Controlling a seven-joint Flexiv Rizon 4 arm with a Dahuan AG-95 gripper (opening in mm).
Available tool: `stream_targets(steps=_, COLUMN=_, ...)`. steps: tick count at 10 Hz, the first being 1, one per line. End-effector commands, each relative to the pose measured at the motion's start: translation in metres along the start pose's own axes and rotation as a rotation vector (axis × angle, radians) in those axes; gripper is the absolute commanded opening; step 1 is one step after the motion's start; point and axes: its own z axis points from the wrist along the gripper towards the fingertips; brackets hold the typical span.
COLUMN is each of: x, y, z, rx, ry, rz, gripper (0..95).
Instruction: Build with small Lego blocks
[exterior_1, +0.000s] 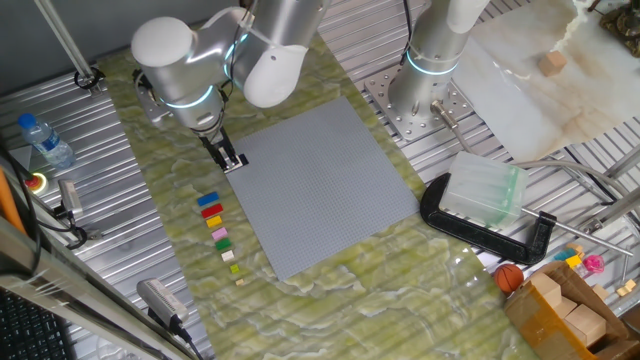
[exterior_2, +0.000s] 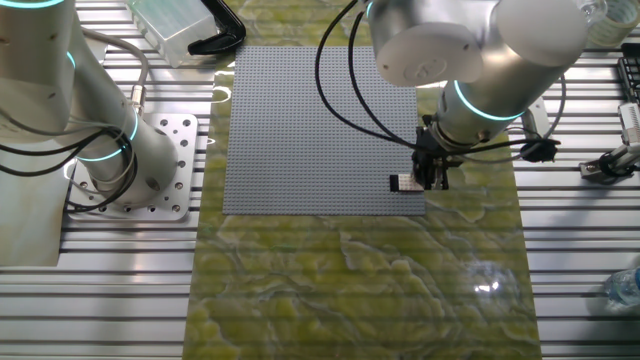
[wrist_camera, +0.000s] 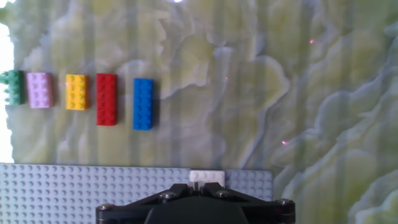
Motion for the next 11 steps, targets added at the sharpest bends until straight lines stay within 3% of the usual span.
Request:
stream_targets(steps=1, x=0.0, y=0.001, z=0.001, rx=0.0, ry=0.001, rz=-0.001, gripper=0.0)
stream_targets(steps=7, x=-0.005, y=-0.002, z=0.016, rx=0.006, ry=0.002, rz=0.0, gripper=0.0)
stream_targets(steps=11, x=-0.001, y=0.0, z=0.004, rx=0.005, ry=0.007, rz=-0.003, gripper=0.0)
